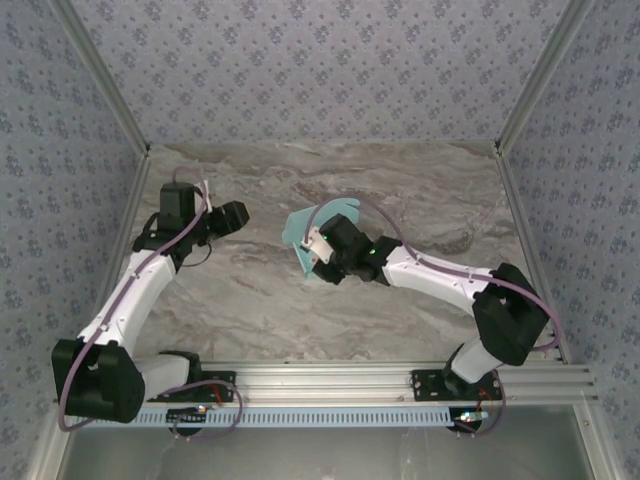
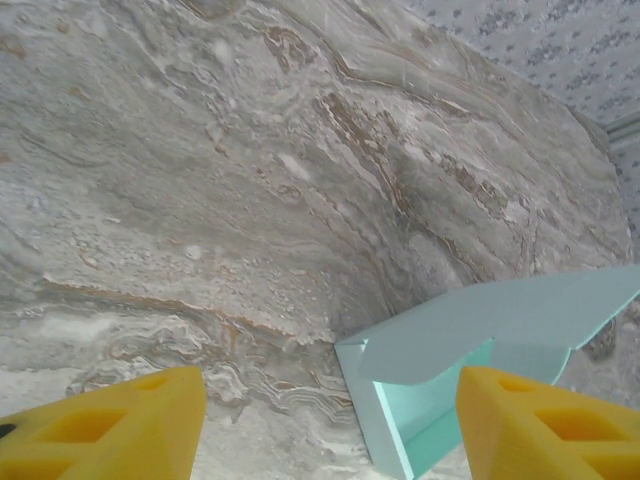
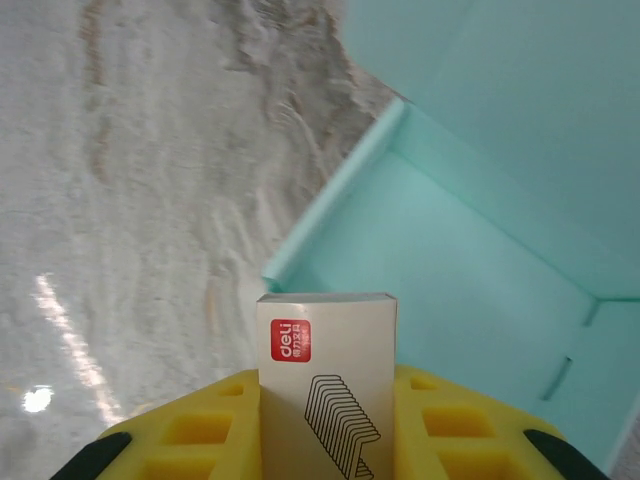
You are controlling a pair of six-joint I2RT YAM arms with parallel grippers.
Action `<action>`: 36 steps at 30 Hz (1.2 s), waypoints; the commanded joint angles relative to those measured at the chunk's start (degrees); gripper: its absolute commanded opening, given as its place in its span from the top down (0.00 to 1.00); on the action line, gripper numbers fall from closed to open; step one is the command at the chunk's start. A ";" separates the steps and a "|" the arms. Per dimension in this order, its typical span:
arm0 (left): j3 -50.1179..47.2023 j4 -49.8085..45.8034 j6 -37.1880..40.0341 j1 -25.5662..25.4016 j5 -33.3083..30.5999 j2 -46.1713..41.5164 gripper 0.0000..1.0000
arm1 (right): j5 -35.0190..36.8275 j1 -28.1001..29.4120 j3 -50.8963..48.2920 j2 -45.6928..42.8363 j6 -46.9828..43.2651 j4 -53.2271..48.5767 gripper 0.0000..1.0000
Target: Fold the paper box
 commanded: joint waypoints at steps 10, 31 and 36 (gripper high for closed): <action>-0.70 0.51 0.29 -0.50 -0.88 -2.48 0.33 | 3.11 -4.92 7.96 13.67 -8.43 -0.41 0.72; -1.90 0.68 0.24 -0.68 -1.02 -2.90 0.33 | 5.55 -6.24 14.57 19.82 -5.94 0.69 0.67; -2.26 0.88 0.05 -0.94 -0.96 -3.06 0.33 | 6.63 -6.26 14.68 20.21 -4.37 0.54 0.61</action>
